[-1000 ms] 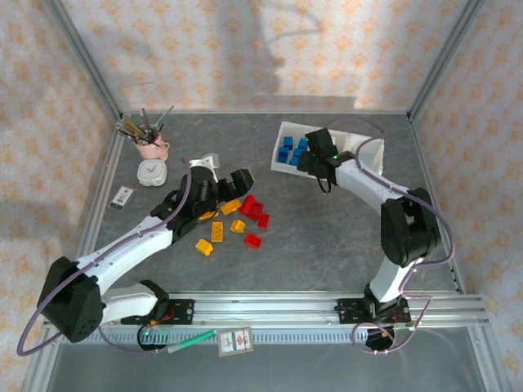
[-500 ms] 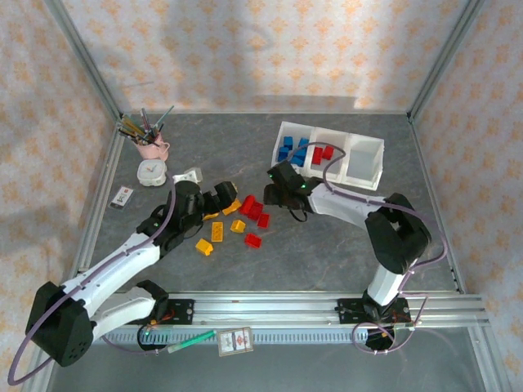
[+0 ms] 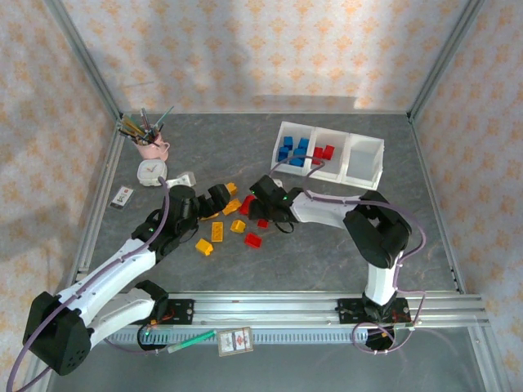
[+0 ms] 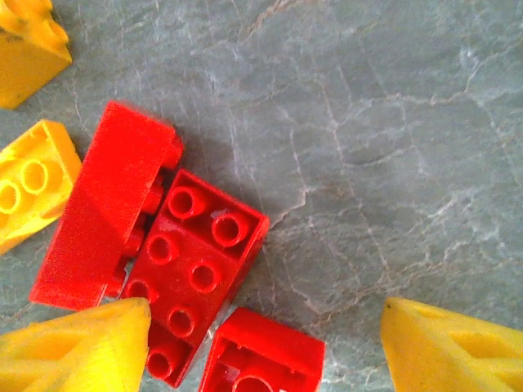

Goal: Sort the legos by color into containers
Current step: Move the lego to the center of the table, then pick up the lego from the center of the table.

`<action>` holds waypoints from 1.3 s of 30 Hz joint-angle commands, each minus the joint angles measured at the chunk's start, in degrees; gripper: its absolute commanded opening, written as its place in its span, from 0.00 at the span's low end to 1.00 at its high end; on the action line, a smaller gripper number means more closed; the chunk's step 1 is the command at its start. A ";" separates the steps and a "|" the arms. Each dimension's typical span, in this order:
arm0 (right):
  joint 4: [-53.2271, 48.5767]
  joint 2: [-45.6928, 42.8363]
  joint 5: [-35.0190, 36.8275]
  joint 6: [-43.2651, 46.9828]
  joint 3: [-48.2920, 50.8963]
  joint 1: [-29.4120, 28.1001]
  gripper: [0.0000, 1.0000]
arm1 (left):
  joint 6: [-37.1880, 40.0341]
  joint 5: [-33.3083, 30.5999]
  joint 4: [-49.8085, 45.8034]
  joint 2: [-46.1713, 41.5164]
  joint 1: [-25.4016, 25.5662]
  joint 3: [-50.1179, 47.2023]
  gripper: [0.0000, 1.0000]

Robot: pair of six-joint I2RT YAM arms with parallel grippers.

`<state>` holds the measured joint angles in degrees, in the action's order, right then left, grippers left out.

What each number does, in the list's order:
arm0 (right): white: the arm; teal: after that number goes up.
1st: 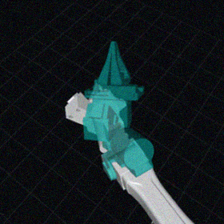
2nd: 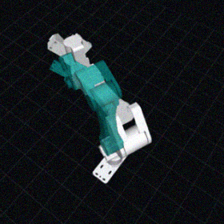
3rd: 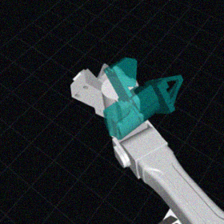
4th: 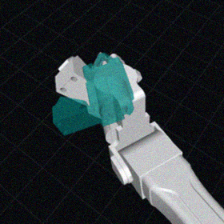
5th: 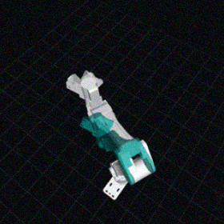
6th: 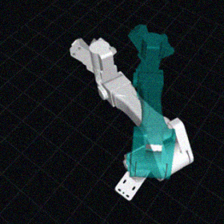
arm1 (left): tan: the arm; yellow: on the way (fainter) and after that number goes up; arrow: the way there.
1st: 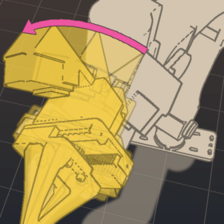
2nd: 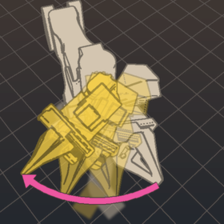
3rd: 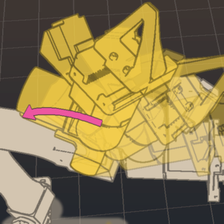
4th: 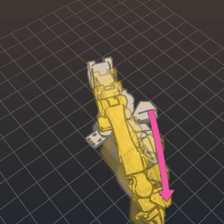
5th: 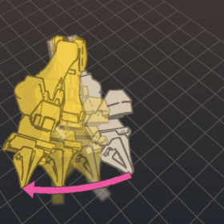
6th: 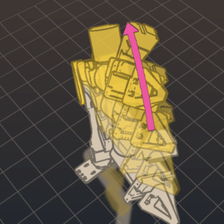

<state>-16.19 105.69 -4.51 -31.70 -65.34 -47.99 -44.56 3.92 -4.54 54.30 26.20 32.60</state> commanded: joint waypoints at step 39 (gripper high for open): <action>-5.14 -14.72 0.73 -0.72 13.78 -1.38 0.58 | -0.53 -0.32 -1.22 -0.43 -0.60 0.40 0.99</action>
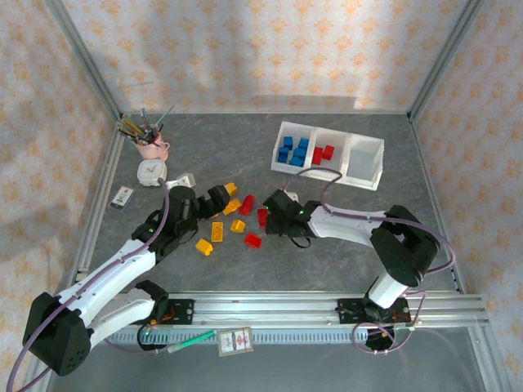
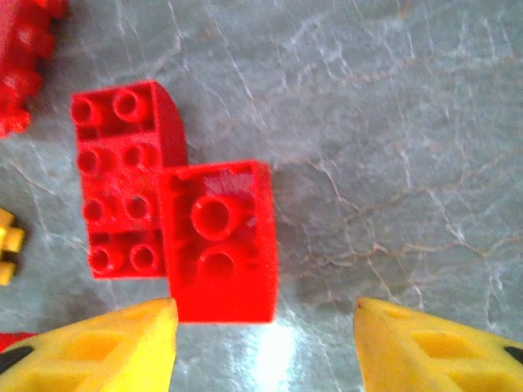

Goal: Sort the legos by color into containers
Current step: Pick up the lego from the center of the table.

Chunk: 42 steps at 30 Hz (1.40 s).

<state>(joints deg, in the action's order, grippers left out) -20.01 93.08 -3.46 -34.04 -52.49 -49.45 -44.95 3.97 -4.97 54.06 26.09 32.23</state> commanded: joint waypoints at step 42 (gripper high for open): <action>-0.54 9.76 4.54 5.82 -7.28 3.15 0.62 | 0.39 -0.72 -0.65 0.17 -0.51 0.82 0.99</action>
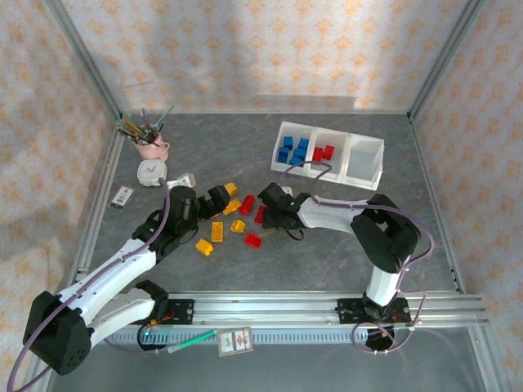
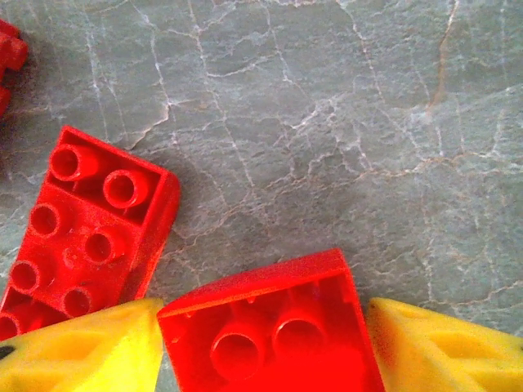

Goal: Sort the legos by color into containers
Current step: Pick up the lego from the center of the table.

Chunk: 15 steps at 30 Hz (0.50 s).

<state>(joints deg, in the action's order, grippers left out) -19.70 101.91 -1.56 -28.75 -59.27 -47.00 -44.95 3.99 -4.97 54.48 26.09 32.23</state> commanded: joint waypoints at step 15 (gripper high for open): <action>-4.36 -9.05 3.52 2.93 -1.04 8.13 0.52 | -0.39 5.05 3.13 2.91 -0.43 3.00 0.99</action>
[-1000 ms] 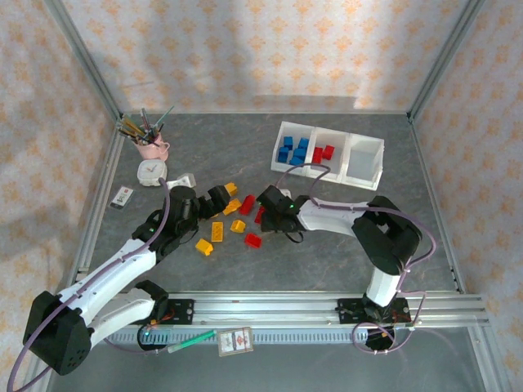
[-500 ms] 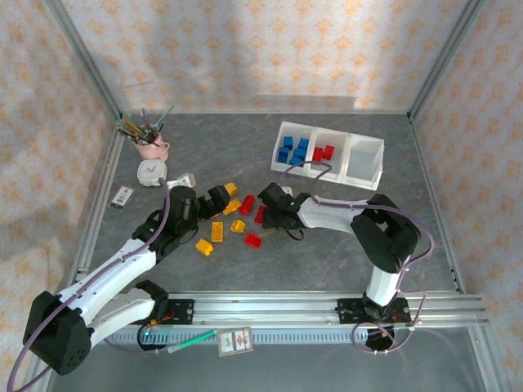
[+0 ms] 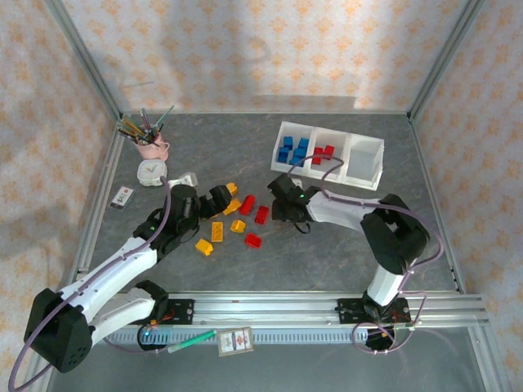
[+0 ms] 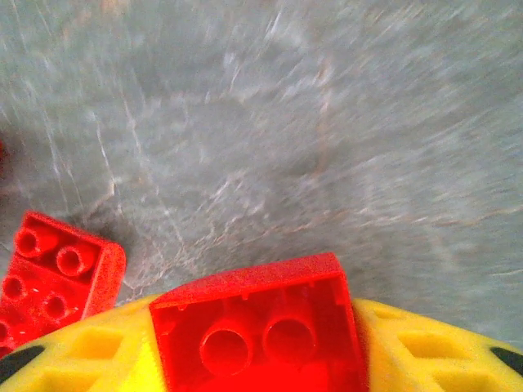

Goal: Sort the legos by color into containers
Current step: Pick up the lego from the center of the table, then place the lego in the container.

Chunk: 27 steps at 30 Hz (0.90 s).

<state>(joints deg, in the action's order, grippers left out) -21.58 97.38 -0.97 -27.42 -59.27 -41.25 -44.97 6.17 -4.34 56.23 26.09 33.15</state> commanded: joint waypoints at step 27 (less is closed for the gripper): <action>-2.03 14.24 6.24 11.70 -26.31 27.28 0.66 | 1.54 3.93 9.71 17.03 5.82 13.59 0.99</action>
<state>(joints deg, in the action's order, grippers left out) -22.24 110.54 3.16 -16.69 -83.37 -14.41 -44.88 10.07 4.19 72.90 31.57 44.56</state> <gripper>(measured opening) 0.653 0.992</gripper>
